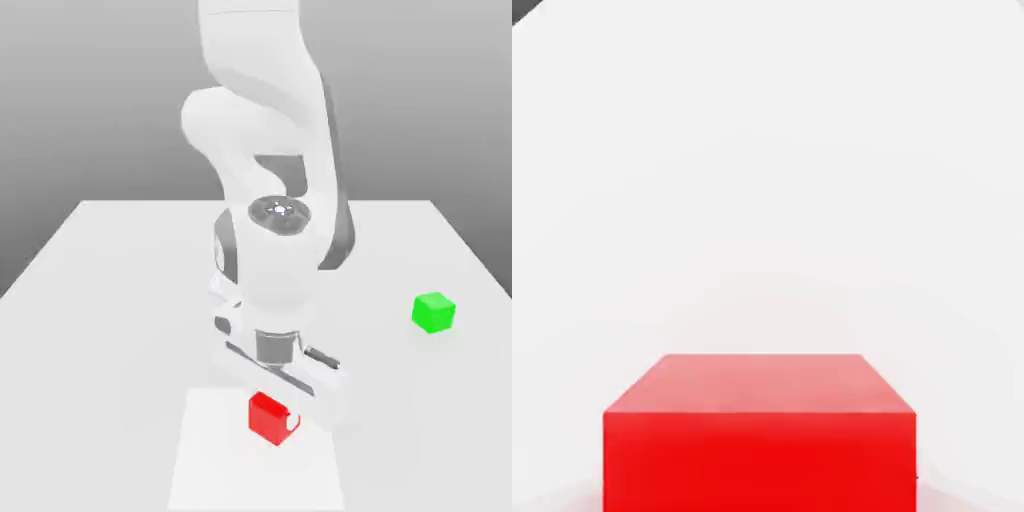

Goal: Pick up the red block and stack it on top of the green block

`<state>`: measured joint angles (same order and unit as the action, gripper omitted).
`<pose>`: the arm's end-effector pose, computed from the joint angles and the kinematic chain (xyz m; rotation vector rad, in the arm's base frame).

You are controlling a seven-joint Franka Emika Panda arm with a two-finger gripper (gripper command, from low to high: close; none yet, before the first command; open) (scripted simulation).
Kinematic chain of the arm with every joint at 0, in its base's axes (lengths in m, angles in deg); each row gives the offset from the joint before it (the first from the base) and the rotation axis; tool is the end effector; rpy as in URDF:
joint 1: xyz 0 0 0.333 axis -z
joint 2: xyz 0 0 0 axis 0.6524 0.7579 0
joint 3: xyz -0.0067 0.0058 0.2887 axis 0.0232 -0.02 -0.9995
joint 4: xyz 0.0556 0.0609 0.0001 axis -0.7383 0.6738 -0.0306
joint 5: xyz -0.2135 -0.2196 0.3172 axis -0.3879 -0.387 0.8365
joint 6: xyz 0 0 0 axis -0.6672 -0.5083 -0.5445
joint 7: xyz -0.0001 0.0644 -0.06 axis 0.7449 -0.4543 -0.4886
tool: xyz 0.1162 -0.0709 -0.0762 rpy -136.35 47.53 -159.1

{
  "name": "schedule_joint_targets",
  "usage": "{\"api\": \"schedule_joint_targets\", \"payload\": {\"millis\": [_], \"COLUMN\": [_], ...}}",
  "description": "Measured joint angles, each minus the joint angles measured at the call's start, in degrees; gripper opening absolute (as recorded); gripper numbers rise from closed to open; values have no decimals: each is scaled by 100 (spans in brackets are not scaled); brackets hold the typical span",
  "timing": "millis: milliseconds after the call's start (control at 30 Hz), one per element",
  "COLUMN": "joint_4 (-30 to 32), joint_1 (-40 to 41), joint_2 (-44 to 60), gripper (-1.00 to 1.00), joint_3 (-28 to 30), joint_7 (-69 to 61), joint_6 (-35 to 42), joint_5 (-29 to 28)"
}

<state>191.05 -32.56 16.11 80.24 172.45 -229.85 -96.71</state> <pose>0.3753 0.0267 0.0182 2.2947 -2.1293 -0.0014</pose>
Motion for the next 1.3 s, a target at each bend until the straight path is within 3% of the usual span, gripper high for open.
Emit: {"api": "schedule_joint_targets", "payload": {"millis": [400,800,1300], "joint_4": [15,276,612], "joint_1": [117,126,-2564], "joint_2": [-606,-1509,-2429], "gripper": [-100,-100,-100], "joint_3": [-232,-589,-1927], "joint_7": [-224,-1268,-3148], "joint_6": [835,1142,1642], "joint_5": [309,1648,2729]}}
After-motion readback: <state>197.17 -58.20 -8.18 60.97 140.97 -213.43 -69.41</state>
